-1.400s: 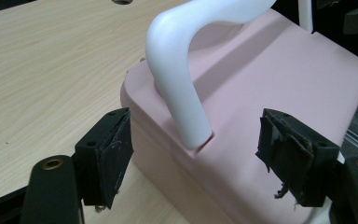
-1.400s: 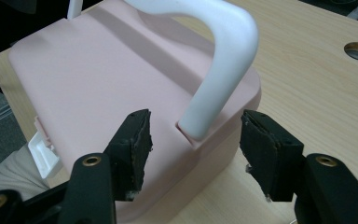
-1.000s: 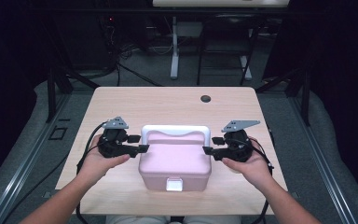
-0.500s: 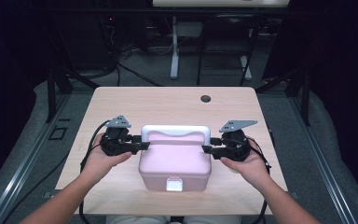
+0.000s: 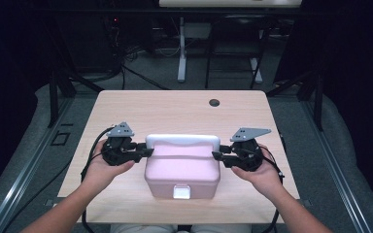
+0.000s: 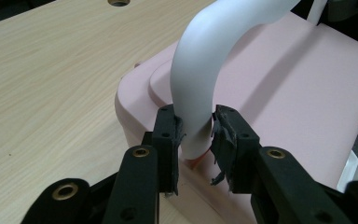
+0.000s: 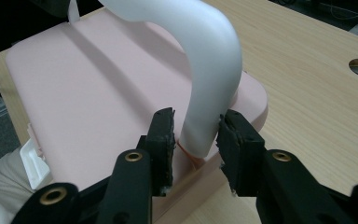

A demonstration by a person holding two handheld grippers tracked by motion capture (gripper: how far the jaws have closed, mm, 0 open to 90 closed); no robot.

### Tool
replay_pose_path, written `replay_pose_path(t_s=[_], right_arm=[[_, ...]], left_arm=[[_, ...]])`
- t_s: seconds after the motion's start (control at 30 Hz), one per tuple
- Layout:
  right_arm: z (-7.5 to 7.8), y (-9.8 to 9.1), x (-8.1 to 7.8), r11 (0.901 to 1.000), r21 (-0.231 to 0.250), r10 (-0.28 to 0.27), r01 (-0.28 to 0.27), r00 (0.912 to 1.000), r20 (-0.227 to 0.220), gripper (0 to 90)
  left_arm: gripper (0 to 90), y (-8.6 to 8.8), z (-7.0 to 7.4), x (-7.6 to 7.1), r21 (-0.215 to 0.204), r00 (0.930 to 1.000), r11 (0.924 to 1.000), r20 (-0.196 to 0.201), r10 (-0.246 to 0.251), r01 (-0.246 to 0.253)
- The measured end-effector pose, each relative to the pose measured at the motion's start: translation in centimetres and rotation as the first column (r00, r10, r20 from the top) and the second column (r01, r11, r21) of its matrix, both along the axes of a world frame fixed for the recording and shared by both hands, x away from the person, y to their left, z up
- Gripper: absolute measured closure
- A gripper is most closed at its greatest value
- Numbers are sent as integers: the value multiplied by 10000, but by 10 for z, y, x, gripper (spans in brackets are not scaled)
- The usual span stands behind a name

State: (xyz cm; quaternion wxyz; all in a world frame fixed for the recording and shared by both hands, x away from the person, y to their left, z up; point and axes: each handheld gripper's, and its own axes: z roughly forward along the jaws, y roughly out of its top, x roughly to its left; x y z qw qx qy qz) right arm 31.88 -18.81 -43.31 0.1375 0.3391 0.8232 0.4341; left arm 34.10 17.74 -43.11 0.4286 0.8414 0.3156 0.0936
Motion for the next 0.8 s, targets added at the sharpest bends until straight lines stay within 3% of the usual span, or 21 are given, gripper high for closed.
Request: replay_pose_path(t_s=[0.8], right_arm=[[-5,0,3,9999,133,-87,90,9997,-228,733]], left_arm=[[730,-1,-4,4,-206,9996,9998,-289,20,-26]])
